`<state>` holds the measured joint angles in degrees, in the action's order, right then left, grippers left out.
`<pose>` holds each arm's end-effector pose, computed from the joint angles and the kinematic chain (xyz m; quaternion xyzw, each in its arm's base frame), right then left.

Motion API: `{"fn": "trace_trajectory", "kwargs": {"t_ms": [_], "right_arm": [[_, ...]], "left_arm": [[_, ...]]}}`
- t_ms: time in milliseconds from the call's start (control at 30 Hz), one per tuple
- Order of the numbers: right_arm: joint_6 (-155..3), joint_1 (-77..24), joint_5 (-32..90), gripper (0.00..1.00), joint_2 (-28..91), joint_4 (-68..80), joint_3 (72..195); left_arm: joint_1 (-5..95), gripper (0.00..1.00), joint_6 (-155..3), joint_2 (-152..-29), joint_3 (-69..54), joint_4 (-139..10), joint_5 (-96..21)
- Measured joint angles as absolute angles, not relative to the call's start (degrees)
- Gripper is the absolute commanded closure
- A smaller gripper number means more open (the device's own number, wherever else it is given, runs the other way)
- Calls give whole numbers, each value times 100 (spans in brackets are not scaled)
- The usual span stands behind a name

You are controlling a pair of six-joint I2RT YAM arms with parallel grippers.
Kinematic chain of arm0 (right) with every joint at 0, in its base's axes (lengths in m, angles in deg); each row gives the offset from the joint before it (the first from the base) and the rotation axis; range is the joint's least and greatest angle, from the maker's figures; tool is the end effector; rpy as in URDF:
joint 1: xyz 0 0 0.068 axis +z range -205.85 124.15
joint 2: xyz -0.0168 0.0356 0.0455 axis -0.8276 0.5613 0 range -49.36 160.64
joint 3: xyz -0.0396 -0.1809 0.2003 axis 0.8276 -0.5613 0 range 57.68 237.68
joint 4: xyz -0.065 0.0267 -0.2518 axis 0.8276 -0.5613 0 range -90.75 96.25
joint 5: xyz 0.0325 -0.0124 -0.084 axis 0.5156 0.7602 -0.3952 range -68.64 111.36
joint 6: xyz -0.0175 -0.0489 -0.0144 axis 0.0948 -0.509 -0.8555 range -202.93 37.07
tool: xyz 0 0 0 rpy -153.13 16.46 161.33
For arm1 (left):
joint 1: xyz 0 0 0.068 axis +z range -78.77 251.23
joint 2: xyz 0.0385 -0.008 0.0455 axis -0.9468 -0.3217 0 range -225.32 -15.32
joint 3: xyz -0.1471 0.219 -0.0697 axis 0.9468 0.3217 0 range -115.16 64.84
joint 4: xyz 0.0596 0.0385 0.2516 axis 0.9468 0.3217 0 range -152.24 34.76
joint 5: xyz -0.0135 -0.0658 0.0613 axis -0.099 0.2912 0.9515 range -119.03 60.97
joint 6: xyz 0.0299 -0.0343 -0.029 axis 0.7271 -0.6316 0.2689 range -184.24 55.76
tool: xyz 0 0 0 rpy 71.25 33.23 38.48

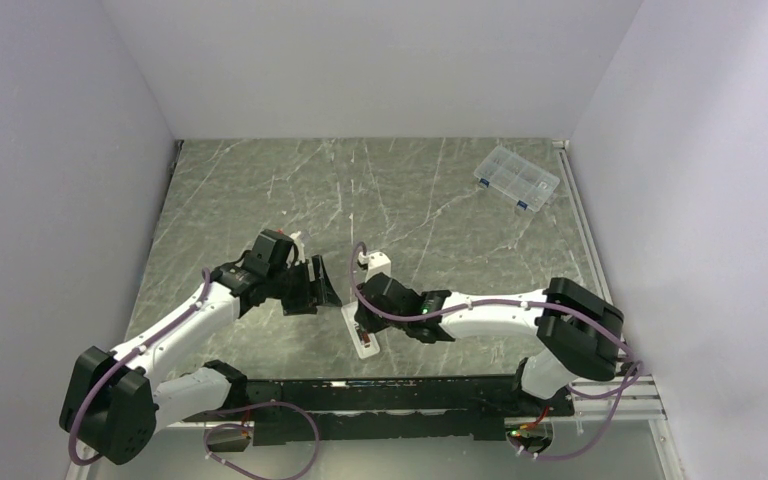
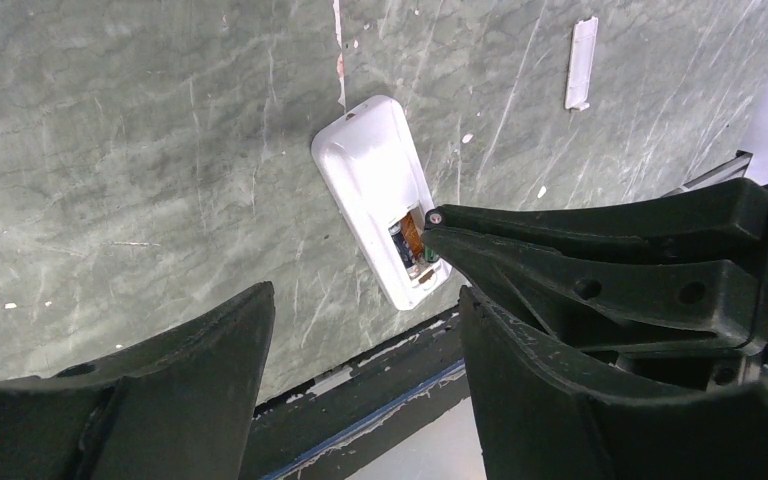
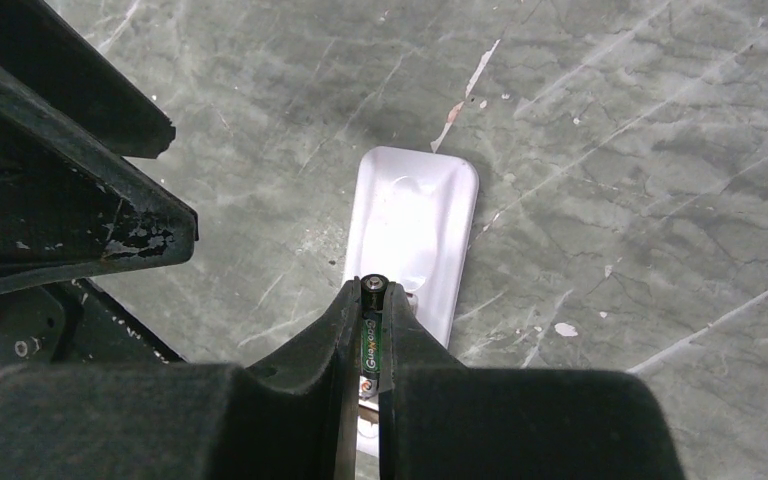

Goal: Load the batteries into the remote control
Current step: Load the battery into the remote control.

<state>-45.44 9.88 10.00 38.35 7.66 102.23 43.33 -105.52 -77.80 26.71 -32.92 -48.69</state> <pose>0.1340 0.2802 0.1810 -0.1823 0.8906 0.2628 0.3234 0.1796 -0.1087 0.2147 -0.0562 0.9361 -0.3079 0.1607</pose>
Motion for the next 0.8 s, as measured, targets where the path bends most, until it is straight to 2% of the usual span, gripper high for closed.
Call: {"fn": "trace_trajectory", "kwargs": {"t_ms": [800], "right_arm": [[-4524, 1202, 524, 100, 4003, 910, 10055]], "left_arm": [[4333, 27, -10545, -7736, 2671, -3277, -4867]]}}
